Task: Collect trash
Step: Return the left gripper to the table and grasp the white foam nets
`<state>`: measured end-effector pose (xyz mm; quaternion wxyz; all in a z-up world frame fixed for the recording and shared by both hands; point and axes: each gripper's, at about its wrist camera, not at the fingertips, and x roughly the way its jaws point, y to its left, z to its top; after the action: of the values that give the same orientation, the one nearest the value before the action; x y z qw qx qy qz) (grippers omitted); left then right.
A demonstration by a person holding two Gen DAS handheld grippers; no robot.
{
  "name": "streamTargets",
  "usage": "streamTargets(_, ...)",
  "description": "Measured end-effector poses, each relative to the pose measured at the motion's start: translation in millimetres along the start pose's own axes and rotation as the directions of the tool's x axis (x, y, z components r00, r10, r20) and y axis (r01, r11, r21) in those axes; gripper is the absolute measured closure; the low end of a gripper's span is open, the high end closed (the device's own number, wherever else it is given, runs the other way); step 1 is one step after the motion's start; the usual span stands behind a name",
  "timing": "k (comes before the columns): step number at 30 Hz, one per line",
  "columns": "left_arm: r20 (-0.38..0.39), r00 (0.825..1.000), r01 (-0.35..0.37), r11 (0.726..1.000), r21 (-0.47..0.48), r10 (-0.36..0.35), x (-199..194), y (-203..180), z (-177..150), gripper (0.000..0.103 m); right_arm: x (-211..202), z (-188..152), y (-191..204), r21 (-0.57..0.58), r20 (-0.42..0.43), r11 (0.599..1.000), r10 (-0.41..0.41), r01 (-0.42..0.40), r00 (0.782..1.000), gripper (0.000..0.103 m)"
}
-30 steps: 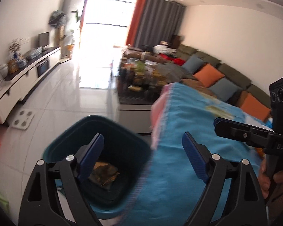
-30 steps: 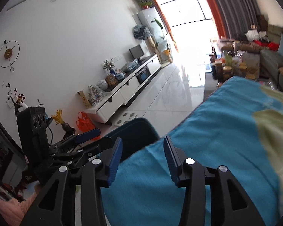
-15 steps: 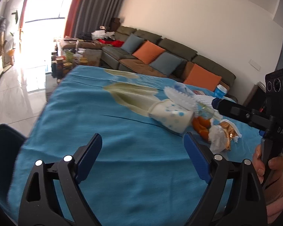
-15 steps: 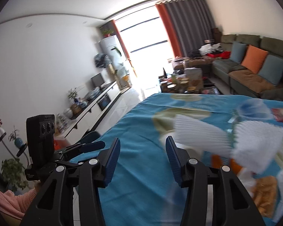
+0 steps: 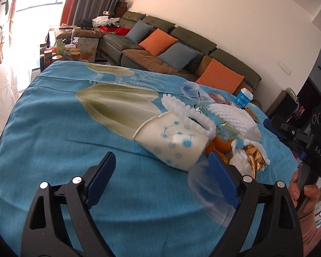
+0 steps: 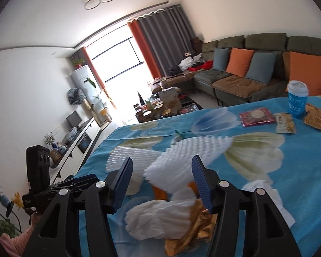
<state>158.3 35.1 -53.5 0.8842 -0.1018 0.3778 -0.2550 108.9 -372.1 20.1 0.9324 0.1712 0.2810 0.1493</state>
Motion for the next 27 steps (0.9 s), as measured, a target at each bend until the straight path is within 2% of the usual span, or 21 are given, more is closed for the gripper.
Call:
streamTargets(5, -0.004, 1.000, -0.021, 1.000, 0.017, 0.021, 11, 0, 14, 0.015, 7, -1, -27, 0.079, -0.015, 0.997, -0.004, 0.006, 1.000, 0.045)
streamTargets(10, 0.031, 0.999, 0.034, 0.997, 0.067, -0.036, 2, -16, 24, 0.015, 17, -2, -40, 0.127, -0.030, 0.992, 0.019, -0.015, 0.999, 0.045)
streamTargets(15, 0.003, 0.996, 0.088, 0.993, 0.080, -0.089, 11, -31, 33, 0.017, 25, -1, -45, 0.163, -0.041, 0.985, 0.068, -0.060, 0.997, 0.045)
streamTargets(18, -0.035, 0.991, 0.132, 0.990, 0.053, -0.130, 23, -36, 39, 0.029, 26, -2, -47, 0.183, -0.048, 0.980, 0.093, -0.083, 0.995, 0.050)
streamTargets(20, -0.059, 0.986, 0.159, 0.987, 0.037, -0.156, 31, -39, 41, 0.034, 28, -2, -50, 0.198, -0.053, 0.976, 0.109, -0.097, 0.993, 0.063)
streamTargets(23, -0.082, 0.981, 0.179, 0.984, 0.020, -0.177, 41, -41, 40, 0.045, 29, -4, -52, 0.207, -0.058, 0.972, 0.123, -0.109, 0.991, 0.073)
streamTargets(27, -0.103, 0.974, 0.202, 0.979, -0.003, -0.201, 49, -41, 37, 0.076, 28, -4, -48, 0.190, -0.062, 0.975, 0.131, -0.117, 0.989, 0.089)
